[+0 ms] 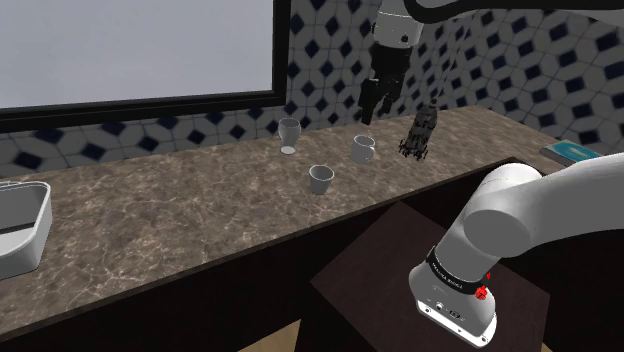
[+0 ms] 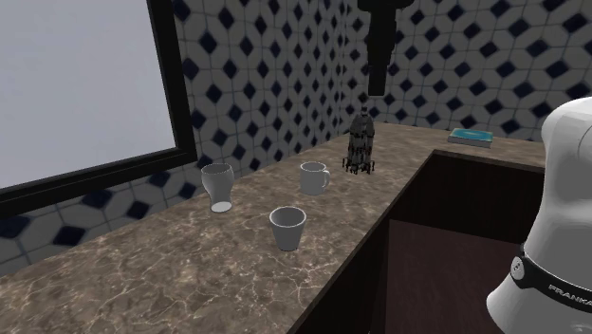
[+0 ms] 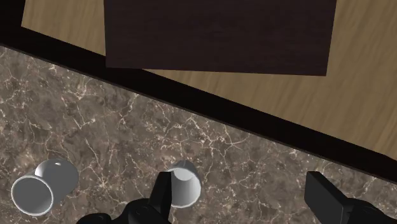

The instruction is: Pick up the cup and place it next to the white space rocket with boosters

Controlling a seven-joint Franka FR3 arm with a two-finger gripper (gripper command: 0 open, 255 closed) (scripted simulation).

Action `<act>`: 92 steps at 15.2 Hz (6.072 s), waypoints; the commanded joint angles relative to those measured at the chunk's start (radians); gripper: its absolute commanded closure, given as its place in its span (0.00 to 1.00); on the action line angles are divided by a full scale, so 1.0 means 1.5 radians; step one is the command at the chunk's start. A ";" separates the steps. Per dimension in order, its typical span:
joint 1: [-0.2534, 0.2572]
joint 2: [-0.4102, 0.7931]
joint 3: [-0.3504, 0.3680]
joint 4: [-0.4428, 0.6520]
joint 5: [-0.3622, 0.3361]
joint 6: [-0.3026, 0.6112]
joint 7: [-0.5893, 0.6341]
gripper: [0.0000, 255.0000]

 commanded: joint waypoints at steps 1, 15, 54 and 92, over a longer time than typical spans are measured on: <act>0.000 0.000 0.000 0.000 0.000 0.000 0.000 0.00; -0.019 0.317 0.029 -0.009 -0.066 0.280 0.040 0.00; -0.028 0.731 0.009 0.137 -0.213 0.495 0.139 1.00; -0.032 0.504 0.029 0.219 -0.137 0.196 0.043 1.00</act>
